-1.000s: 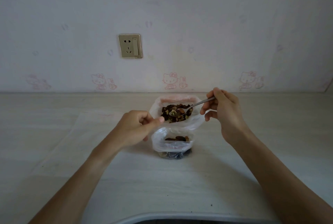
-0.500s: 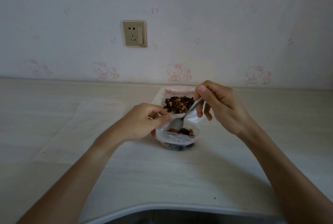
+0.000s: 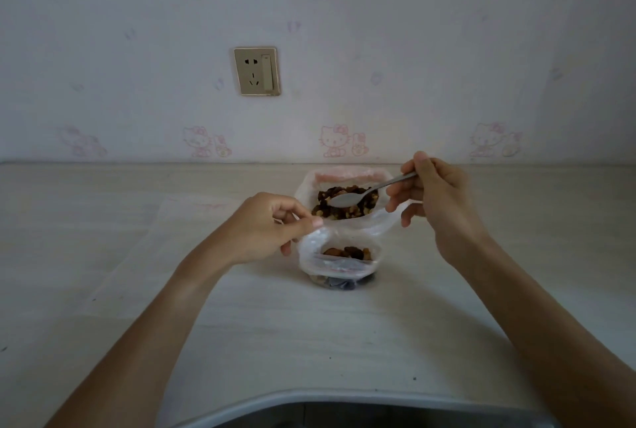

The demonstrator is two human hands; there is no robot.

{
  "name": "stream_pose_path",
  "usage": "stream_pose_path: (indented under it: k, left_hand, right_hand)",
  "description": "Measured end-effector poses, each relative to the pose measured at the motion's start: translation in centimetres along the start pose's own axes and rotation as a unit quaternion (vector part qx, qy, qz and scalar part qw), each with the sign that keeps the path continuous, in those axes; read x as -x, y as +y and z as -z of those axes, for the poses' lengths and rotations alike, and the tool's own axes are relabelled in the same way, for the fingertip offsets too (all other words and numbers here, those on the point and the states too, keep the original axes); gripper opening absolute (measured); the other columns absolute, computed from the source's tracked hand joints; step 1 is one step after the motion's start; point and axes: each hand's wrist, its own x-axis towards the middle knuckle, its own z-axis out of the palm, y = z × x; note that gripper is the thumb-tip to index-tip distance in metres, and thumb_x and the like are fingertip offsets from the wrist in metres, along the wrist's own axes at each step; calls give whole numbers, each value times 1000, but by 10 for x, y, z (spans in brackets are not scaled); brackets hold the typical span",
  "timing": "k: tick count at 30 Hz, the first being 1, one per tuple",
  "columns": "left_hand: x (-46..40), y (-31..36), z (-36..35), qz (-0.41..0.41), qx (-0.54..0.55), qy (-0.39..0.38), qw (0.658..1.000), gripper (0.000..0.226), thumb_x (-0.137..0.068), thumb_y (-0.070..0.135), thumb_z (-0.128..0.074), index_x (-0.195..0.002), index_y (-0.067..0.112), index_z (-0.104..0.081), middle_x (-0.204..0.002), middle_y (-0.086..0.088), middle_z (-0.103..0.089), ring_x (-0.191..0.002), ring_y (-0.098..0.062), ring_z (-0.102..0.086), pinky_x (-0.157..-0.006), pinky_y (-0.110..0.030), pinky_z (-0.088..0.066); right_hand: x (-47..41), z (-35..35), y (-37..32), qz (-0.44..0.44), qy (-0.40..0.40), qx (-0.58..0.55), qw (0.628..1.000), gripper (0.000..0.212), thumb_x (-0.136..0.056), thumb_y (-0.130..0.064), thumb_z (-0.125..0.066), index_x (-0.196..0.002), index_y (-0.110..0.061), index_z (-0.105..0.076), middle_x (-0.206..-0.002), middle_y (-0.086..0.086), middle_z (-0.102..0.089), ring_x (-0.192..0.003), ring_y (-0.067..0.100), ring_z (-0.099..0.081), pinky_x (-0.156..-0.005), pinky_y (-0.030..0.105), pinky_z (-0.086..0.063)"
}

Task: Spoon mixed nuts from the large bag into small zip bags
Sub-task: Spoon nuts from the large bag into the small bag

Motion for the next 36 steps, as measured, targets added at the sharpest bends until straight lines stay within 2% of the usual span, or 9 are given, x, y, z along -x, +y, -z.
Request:
stream_pose_path:
  k: [2,6,10,12,15,17,22,31,36]
  left_hand:
    - [-6,-4,0,13,11,88,996,27,-87,54,-76,-79,29,-75,-61,7,-67,-52,-3,-58,-54,-12,-43]
    - [-28,-12,-4,36,-51,271,960,39,-80,63,-77,-81,26,-66,-76,8,-68,-67,-3,-61,-65,-25,-48]
    - [-50,-10,-8,77,-123,184,972,61,-77,83,-61,-104,28,-61,-99,16,-64,-90,-6,-63,-79,-30,-51]
    - [-57,-12,-14,66,-147,162,974,48,-83,74,-64,-90,27,-60,-86,14,-65,-77,-9,-62,-70,-29,-47]
    - [-58,-16,-25,17,-126,185,975,45,-94,49,-69,-61,22,-53,-49,11,-50,-42,-6,-41,-48,-21,-29]
    - [-56,-17,-27,-2,-125,205,971,37,-98,38,-68,-63,30,-59,-50,16,-57,-41,-5,-46,-41,-18,-30]
    - [-52,-11,-28,-37,-127,228,965,15,-98,28,-68,-88,26,-78,-74,11,-72,-66,-8,-65,-61,-34,-54]
    - [-49,-11,-30,-44,-98,232,967,13,-97,24,-69,-104,25,-80,-87,14,-76,-79,-5,-69,-74,-37,-60]
    - [-50,-11,-31,-52,-90,239,965,13,-97,28,-70,-105,25,-80,-86,15,-75,-77,-3,-68,-71,-35,-60]
  right_hand:
    - [-2,1,5,-30,16,3,999,38,-110,-33,-44,-94,-5,-62,-76,15,-76,-62,31,-72,-42,34,-51]
    - [-4,-3,16,-31,14,49,998,36,-109,-34,-46,-98,-5,-65,-78,10,-78,-71,27,-77,-50,32,-59]
    - [-5,-11,29,-10,-18,122,992,35,-107,-37,-51,-98,-9,-70,-78,2,-79,-75,17,-77,-64,32,-61]
    - [-4,-16,34,0,-35,147,988,33,-105,-39,-53,-95,-15,-72,-78,-2,-80,-76,10,-76,-65,24,-59]
    - [-4,-19,38,-10,-70,161,984,25,-103,-37,-59,-93,-19,-74,-81,-8,-80,-77,1,-73,-62,8,-49]
    - [-5,-19,40,-14,-86,170,982,17,-100,-31,-65,-95,-17,-74,-83,-9,-80,-80,0,-73,-66,6,-49]
    - [-4,-23,42,4,-92,196,976,11,-99,-18,-67,-98,-13,-76,-84,-5,-80,-83,1,-74,-73,8,-51]
    - [-1,-26,43,8,-82,195,977,14,-100,-19,-65,-97,-18,-78,-88,-8,-80,-90,4,-73,-87,23,-57]
    - [-2,-26,45,10,-71,215,974,13,-101,-18,-64,-103,-14,-76,-90,-6,-79,-90,2,-73,-84,19,-57]
